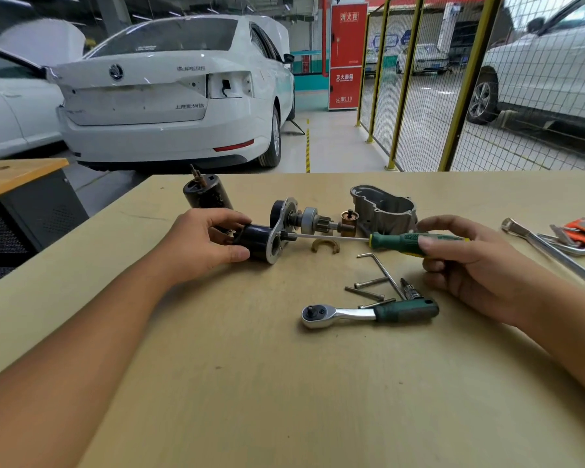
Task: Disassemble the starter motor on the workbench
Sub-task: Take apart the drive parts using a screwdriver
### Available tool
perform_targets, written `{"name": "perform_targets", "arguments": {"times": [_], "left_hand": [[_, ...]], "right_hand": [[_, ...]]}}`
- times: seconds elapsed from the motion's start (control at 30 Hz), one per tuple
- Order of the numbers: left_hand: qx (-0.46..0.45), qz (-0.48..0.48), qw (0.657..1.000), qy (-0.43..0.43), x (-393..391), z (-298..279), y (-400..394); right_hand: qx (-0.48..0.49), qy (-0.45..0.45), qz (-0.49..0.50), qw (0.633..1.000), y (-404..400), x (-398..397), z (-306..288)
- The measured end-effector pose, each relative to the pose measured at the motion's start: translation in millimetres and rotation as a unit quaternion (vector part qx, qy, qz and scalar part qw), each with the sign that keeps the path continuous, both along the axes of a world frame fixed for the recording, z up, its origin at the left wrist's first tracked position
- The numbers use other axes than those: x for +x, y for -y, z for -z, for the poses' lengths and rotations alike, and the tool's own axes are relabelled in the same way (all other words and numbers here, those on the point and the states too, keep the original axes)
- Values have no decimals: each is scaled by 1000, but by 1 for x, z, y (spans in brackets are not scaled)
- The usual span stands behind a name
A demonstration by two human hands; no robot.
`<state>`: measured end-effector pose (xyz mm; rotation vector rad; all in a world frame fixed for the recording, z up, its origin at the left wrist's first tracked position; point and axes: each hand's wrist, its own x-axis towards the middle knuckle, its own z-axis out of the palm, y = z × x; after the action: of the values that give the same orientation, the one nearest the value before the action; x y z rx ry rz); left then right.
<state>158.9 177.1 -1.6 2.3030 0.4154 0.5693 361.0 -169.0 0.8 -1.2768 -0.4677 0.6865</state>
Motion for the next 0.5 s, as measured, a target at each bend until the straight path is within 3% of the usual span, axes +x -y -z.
{"name": "perform_targets", "arguments": {"times": [0.1,0.37,0.5], "left_hand": [[10,-5,1000,1,-1,1,0],[-9,2,1000,14,-2,-1,7],[4,-13,1000,22,2,0,13]], "right_hand": [[-60,30,17,998,-1,-3,-4],[0,-2,16,1000,3,1,-1],[-63,16,33,997,2,0,-5]]}}
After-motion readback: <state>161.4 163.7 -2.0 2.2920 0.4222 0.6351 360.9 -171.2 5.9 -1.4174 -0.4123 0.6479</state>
